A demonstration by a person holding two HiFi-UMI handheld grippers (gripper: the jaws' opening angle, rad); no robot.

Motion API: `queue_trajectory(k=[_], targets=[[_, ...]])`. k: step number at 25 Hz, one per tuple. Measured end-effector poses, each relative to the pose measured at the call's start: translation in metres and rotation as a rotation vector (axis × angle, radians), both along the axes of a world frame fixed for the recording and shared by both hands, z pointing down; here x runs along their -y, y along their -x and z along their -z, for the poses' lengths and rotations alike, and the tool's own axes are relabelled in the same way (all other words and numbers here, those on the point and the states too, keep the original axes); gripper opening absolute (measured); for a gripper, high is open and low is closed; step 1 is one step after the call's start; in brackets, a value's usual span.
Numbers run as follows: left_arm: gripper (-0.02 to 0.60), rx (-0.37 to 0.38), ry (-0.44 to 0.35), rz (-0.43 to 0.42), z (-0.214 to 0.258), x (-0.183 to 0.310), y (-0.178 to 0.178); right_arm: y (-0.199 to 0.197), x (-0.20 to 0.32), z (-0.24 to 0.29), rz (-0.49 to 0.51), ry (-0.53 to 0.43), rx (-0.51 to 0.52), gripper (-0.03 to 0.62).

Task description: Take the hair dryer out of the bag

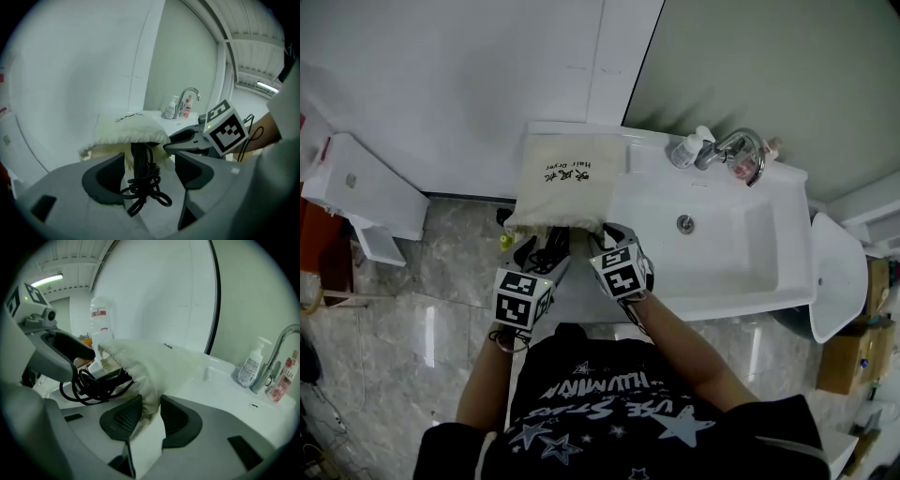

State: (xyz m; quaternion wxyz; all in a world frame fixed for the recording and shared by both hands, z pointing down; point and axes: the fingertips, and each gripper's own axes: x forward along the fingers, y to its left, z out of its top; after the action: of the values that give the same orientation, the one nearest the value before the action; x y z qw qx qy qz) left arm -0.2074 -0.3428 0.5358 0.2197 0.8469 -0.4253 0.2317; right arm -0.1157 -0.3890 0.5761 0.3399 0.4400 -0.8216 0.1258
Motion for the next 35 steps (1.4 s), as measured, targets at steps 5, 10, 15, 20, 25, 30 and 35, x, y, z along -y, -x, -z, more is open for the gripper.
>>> queue_trajectory(k=[5, 10, 15, 20, 25, 30, 35], targets=[[0.35, 0.019, 0.04, -0.028, -0.01, 0.004, -0.008, -0.003, -0.001, 0.018, -0.04, 0.01, 0.172, 0.091], [0.35, 0.053, 0.064, -0.028, -0.018, 0.016, -0.02, -0.002, -0.001, 0.031, -0.02, 0.03, 0.271, 0.089], [0.348, 0.067, 0.098, 0.019, -0.022, 0.043, -0.023, -0.001, 0.001, 0.032, -0.008, 0.04, 0.285, 0.089], [0.26, 0.076, 0.16, 0.064, -0.031, 0.064, -0.023, -0.001, 0.001, 0.031, -0.005, 0.054, 0.304, 0.089], [0.27, 0.14, 0.211, 0.046, -0.041, 0.071, -0.028, -0.001, 0.003, 0.033, 0.011, 0.06, 0.324, 0.089], [0.319, 0.192, 0.385, 0.053, -0.069, 0.067, -0.03, 0.001, 0.002, 0.033, 0.017, 0.065, 0.34, 0.087], [0.259, 0.279, 0.494, 0.016, -0.085, 0.063, -0.031, 0.0, 0.001, 0.03, 0.005, 0.071, 0.355, 0.086]])
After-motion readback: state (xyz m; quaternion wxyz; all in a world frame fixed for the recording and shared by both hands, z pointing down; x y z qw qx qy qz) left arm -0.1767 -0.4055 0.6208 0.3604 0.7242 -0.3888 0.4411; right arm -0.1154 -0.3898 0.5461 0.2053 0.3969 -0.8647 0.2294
